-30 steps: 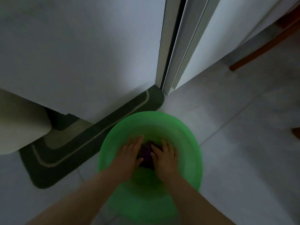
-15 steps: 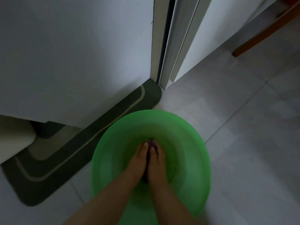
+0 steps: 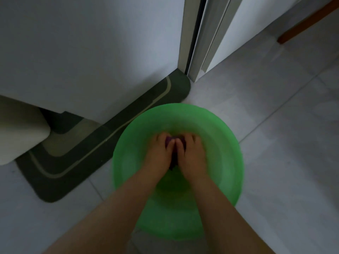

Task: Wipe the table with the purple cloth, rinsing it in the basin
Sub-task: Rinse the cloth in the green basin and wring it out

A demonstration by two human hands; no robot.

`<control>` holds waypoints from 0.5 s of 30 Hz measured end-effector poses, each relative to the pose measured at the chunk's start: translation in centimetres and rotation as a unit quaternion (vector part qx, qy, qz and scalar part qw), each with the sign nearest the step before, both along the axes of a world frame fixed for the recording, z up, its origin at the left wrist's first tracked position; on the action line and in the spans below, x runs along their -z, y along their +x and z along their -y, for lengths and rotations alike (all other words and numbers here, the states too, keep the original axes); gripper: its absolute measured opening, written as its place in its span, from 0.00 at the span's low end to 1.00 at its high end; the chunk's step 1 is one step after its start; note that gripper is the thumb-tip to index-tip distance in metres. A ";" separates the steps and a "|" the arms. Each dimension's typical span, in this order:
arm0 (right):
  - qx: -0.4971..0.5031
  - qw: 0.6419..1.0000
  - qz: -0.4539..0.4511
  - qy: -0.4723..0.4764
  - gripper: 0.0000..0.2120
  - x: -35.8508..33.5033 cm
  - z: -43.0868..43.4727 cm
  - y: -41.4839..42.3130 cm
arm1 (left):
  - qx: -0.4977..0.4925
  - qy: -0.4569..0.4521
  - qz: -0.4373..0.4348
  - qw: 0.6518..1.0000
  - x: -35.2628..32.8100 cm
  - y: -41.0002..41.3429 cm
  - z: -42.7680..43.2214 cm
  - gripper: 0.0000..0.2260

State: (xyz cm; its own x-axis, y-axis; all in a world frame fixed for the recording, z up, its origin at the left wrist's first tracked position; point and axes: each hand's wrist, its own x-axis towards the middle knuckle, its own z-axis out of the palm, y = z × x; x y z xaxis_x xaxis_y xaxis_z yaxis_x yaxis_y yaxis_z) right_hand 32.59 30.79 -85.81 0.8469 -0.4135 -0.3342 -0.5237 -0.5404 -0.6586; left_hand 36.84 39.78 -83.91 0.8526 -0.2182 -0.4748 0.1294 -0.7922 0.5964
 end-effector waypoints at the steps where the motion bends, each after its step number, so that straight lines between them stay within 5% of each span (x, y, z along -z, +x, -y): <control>1: -0.043 0.995 -0.073 -0.049 0.22 0.6 0.4 -0.7 | 0.055 0.061 0.025 0.996 0.8 -0.2 -0.8 0.17; 3: -0.159 0.970 -0.165 -0.079 0.27 1.3 0.5 -2.0 | 0.147 0.149 0.030 0.977 1.9 -0.9 -1.8 0.26; 5: -0.283 0.945 -0.119 -0.116 0.30 2.1 0.0 -2.9 | 0.222 0.183 0.018 0.958 2.6 -1.5 -2.4 0.32; 7: -0.299 0.939 -0.045 -0.166 0.29 3.0 0.3 -2.9 | 0.244 0.169 0.012 0.955 3.2 -1.9 -2.9 0.40; 9: -0.196 0.974 -0.078 -0.080 0.29 3.0 0.3 -2.7 | 0.177 0.080 0.005 0.981 3.3 -2.2 -3.0 0.39; 11: -0.039 0.991 -0.076 0.098 0.29 2.6 -1.0 -2.4 | 0.008 -0.082 -0.047 0.996 2.7 -2.6 -2.0 0.29; 13: 0.122 0.955 -0.027 0.268 0.31 0.9 -3.0 -1.8 | -0.188 -0.211 -0.161 0.946 1.2 -2.7 -0.2 0.17; 15: 0.240 0.910 0.005 0.338 0.28 -0.5 -4.0 -0.9 | -0.318 -0.255 -0.237 0.882 0.1 -2.4 1.0 0.14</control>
